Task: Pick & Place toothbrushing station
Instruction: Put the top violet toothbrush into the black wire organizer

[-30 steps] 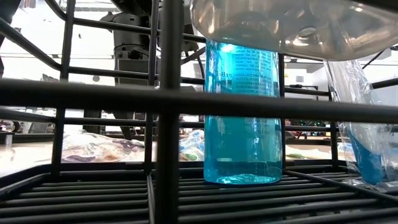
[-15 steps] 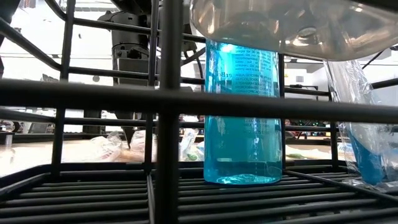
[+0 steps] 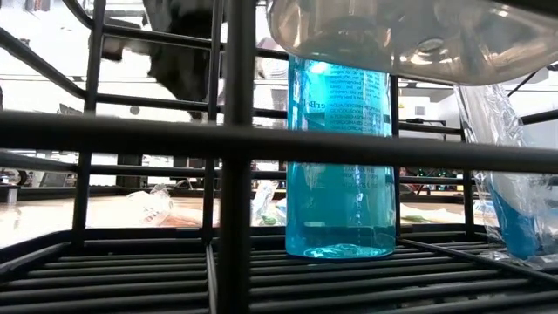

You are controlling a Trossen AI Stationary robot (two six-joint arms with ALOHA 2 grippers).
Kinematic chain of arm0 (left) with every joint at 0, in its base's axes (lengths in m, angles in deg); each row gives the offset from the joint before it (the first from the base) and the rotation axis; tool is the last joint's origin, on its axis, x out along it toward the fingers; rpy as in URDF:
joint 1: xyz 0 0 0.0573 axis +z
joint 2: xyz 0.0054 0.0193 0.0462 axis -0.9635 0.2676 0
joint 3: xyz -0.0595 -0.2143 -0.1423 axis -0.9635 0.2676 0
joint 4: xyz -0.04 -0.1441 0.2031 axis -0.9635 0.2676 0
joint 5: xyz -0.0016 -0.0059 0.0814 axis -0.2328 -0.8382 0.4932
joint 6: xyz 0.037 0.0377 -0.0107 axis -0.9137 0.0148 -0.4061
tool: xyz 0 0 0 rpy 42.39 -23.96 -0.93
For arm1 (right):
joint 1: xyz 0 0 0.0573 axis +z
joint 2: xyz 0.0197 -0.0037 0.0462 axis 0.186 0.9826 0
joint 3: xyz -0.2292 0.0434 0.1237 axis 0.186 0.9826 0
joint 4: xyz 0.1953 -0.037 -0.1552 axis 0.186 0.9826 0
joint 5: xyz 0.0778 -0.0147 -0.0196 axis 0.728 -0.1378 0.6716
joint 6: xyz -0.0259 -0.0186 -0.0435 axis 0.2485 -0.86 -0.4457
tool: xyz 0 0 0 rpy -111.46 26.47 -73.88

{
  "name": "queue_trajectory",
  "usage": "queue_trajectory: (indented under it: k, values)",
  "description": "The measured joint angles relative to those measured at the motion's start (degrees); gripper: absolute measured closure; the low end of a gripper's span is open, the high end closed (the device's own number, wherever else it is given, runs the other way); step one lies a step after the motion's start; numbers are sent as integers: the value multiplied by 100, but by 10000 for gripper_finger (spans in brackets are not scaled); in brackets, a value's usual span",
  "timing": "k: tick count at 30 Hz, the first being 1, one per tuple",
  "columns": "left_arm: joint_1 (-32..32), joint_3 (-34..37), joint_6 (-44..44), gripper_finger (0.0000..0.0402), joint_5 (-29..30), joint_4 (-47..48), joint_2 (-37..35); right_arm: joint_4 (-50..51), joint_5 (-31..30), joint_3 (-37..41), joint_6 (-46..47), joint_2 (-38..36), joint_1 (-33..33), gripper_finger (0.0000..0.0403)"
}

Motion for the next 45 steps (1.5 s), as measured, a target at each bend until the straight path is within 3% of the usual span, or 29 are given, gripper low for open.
queue_trajectory:
  k: [4, 9, 16, 21, 29, 35, 45]
  values:
    - [137, -4, 1683, 389, 15, -417, -567, -632, -258, 0, -316, 0, 0, 184]
    - [279, -9, 3770, 389, 39, -1645, -1157, -1447, -314, 0, -837, 0, -58, 184]
    - [373, -13, 5250, 389, 103, -3572, -1539, -2153, -329, 0, -896, 0, -245, 184]
    - [357, -15, 6173, 389, 103, -4217, -1555, -3045, -331, 0, -1185, 0, -350, 184]
    - [228, -13, 6717, 389, 41, -4406, -1549, -4217, -259, 0, -1130, 0, -677, 181]
    - [229, -5, 7036, 389, -189, -4439, -1478, -4412, 606, 0, -709, 0, -1074, 170]
    - [531, -11, 7227, 389, -511, -5093, -1107, -4367, 785, 0, -511, 0, -1115, 168]
